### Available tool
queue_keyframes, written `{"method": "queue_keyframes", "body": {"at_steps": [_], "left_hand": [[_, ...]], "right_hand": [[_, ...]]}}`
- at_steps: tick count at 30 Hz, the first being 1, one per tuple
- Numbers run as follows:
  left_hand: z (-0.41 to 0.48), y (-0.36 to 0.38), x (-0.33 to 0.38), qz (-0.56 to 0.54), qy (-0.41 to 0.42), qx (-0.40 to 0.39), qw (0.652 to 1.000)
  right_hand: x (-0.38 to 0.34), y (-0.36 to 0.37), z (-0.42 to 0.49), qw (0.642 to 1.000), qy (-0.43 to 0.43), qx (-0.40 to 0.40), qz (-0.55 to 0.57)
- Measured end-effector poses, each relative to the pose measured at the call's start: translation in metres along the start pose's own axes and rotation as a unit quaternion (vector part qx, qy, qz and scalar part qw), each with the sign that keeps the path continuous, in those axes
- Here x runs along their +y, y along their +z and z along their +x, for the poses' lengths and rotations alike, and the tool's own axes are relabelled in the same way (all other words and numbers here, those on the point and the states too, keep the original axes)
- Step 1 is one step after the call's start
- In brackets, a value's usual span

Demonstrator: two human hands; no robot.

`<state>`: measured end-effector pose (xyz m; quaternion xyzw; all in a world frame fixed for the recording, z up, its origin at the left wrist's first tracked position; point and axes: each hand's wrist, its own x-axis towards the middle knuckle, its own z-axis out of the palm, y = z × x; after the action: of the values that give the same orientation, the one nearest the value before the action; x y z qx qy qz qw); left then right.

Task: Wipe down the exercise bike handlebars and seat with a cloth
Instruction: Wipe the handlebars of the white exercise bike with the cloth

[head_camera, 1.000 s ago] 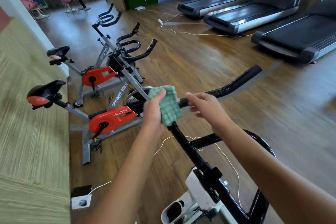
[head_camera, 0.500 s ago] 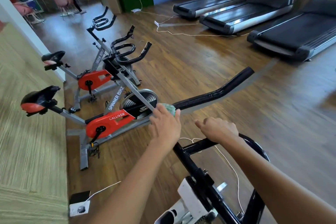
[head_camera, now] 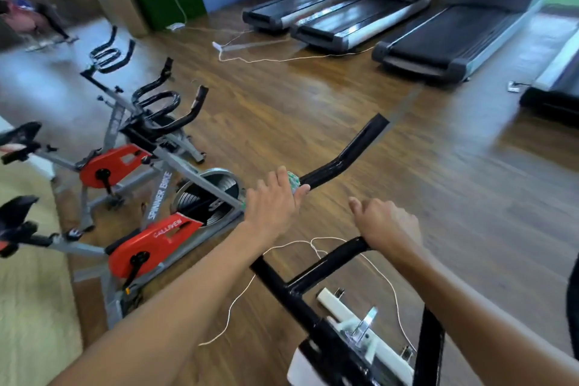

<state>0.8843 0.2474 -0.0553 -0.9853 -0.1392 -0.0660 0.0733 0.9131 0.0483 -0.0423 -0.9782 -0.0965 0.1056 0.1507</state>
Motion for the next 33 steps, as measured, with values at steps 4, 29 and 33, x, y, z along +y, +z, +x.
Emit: {"method": "queue_keyframes", "body": {"at_steps": [4,29,33], "left_hand": [[0.029,0.012,0.028,-0.002,0.081,0.06,0.995],[0.121,-0.026,0.14,-0.389,0.115,0.108,0.908],[0.157,-0.043,0.128,-0.551,0.105,-0.148,0.815]], "right_hand": [[-0.001,0.003,0.0,0.999,-0.03,0.037,0.0],[0.004,0.008,0.004,0.997,-0.049,0.049,0.021],[0.004,0.009,0.005,0.996,-0.066,0.062,0.021]]}}
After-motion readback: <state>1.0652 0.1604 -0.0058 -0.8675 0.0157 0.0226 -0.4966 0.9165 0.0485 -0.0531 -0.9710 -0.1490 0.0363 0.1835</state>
